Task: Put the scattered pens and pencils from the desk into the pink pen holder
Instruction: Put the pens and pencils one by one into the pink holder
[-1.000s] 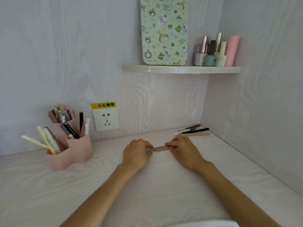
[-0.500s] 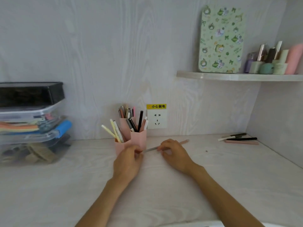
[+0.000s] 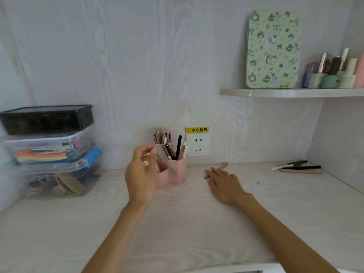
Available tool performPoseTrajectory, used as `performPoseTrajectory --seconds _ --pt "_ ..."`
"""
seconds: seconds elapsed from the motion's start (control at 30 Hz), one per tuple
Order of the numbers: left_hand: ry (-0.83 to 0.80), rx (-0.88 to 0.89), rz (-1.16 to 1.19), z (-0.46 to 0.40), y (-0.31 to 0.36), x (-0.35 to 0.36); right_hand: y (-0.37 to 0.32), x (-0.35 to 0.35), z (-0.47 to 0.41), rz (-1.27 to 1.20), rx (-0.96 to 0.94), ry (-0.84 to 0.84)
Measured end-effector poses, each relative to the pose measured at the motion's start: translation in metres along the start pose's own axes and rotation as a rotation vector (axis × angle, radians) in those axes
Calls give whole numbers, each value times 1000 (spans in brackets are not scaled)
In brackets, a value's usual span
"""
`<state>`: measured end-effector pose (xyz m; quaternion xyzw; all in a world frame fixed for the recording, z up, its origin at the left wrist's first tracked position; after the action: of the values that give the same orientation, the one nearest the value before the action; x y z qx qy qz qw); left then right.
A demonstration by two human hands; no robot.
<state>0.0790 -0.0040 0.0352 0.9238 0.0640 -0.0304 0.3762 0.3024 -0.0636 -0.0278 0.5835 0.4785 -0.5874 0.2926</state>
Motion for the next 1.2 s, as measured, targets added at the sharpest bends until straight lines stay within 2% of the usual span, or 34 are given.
performPoseTrajectory --seconds 0.1,0.2,0.27,0.4,0.5,0.63,0.73,0.83,0.93,1.0,1.07,1.13,1.2 --pt "82 96 56 -22 16 -9 -2 1 4 -63 11 114" --pt "105 151 61 -33 29 -5 -2 1 6 -107 -1 144" --pt "60 169 -22 -32 29 3 0 2 5 -140 -6 157" --pt "-78 134 -333 -25 9 21 1 1 6 -248 -40 227" --pt "-188 183 -492 -21 -1 29 2 -1 6 -239 -67 245" --pt "-187 282 -550 -18 -4 34 2 -6 9 -209 -119 219" --pt "-129 301 -560 -12 -8 29 -2 -10 14 -121 -170 220" --pt "17 164 -425 4 -21 16 -5 -13 16 -15 -214 240" --pt "96 -104 -254 15 -42 7 -12 -18 17 -8 -269 355" --pt "51 -269 -177 13 -51 6 -24 -29 21 -204 -253 513" --pt "-45 -363 -141 12 -52 9 -41 -45 26 -539 -198 626" --pt "-133 -413 -103 11 -51 12 -64 -58 28 -845 -177 669" --pt "-192 -431 -51 12 -51 14 -84 -68 25 -1000 -202 705"
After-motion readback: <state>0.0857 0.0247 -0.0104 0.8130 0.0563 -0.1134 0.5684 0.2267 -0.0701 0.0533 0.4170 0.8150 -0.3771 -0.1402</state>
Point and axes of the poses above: each hand's wrist, its own z-axis away from the middle knuckle, its own x-axis out of the palm, y = z × x, the point moved 1 cm from there along -z, towards the middle knuckle, and after that the axes turned 4 degrees about x, right-handed, at the moved point
